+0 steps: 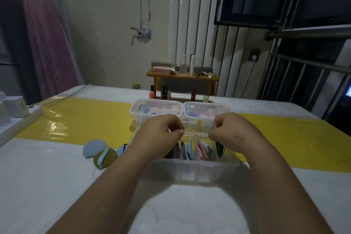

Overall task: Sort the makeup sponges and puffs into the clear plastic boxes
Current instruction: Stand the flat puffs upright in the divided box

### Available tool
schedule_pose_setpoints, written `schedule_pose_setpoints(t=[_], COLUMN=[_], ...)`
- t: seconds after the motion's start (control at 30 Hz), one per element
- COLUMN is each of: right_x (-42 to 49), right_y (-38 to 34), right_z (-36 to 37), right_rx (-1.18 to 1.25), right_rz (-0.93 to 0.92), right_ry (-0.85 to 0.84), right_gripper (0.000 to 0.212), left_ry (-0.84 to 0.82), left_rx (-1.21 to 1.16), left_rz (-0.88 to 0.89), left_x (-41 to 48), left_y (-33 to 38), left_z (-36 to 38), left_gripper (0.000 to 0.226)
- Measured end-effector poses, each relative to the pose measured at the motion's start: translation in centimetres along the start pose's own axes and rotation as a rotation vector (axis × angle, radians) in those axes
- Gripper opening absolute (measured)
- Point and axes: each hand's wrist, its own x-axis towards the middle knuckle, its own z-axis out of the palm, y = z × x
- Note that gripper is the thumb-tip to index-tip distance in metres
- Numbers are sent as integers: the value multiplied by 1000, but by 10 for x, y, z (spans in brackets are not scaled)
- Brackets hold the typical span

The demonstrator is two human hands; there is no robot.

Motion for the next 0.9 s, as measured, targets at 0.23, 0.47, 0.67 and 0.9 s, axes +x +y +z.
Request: schedule_pose_setpoints(t=[0.23, 0.47, 0.67, 0.9], right_x=[2, 2, -2, -6], right_y=[1, 0, -2, -8], right_z=[4, 1, 0, 3], right_rx=[-63, -125, -113, -67], right_rz=[46, 114, 84, -14], right_ry=[-60, -70, -71, 72], right_gripper=[7, 7, 13, 15], left_ry=[-9, -11, -4, 98], left_rx=[-13, -19, -22, -98], left_rz=[-12, -16, -18, 5], left_x=[0, 0, -1, -1], left_y=[0, 1, 1, 1], left_z=[0, 0, 0, -1], left_gripper=[19, 21, 22, 17])
